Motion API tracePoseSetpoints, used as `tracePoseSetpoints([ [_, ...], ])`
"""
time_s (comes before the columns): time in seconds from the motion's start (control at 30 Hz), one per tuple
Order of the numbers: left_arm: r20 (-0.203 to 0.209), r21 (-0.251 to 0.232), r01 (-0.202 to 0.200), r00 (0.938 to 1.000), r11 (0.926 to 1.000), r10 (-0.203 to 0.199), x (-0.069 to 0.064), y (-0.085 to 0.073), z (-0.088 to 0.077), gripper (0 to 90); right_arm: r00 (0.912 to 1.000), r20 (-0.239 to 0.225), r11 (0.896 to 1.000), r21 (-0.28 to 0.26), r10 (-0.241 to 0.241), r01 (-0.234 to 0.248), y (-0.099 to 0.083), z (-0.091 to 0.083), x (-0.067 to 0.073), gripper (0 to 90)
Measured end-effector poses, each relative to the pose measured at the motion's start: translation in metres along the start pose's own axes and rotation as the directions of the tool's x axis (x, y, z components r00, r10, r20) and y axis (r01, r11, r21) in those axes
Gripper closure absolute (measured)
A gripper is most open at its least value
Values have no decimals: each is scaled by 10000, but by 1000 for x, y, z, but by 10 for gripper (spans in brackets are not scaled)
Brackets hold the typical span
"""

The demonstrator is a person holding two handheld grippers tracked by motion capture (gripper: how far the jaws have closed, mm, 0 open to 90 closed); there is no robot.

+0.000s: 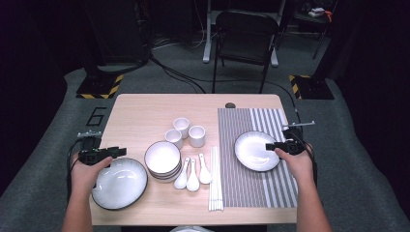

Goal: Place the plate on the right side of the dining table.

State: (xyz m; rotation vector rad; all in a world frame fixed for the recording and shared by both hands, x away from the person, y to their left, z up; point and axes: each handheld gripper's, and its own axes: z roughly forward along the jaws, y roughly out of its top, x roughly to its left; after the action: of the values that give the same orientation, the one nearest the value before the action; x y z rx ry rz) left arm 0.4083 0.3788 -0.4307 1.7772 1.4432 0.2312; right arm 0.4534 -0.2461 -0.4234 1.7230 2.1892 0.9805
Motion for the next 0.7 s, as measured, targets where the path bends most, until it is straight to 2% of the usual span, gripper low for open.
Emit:
tracePoseSetpoints([
  [0.17, 38, 15, -49, 10000, 10000, 49, -2, -1, 1, 553, 9981, -352, 9987, 22, -509, 510, 1, 0, 14, 570],
  [0.33, 21, 49, -122, 9999, 9999, 122, -4, 0, 0, 571, 9954, -551, 9967, 160, -783, 793, 0, 4, 22, 590],
  [0.47, -51, -113, -243, 9997, 9996, 243, -7, 2, -1, 578, 9935, -673, 9955, 197, -917, 932, -1, 7, 27, 593],
  [0.7, -64, -28, -396, 9992, 9992, 396, -13, 4, -4, 580, 9911, -842, 9942, 190, -1035, 1054, 0, 7, 35, 596],
])
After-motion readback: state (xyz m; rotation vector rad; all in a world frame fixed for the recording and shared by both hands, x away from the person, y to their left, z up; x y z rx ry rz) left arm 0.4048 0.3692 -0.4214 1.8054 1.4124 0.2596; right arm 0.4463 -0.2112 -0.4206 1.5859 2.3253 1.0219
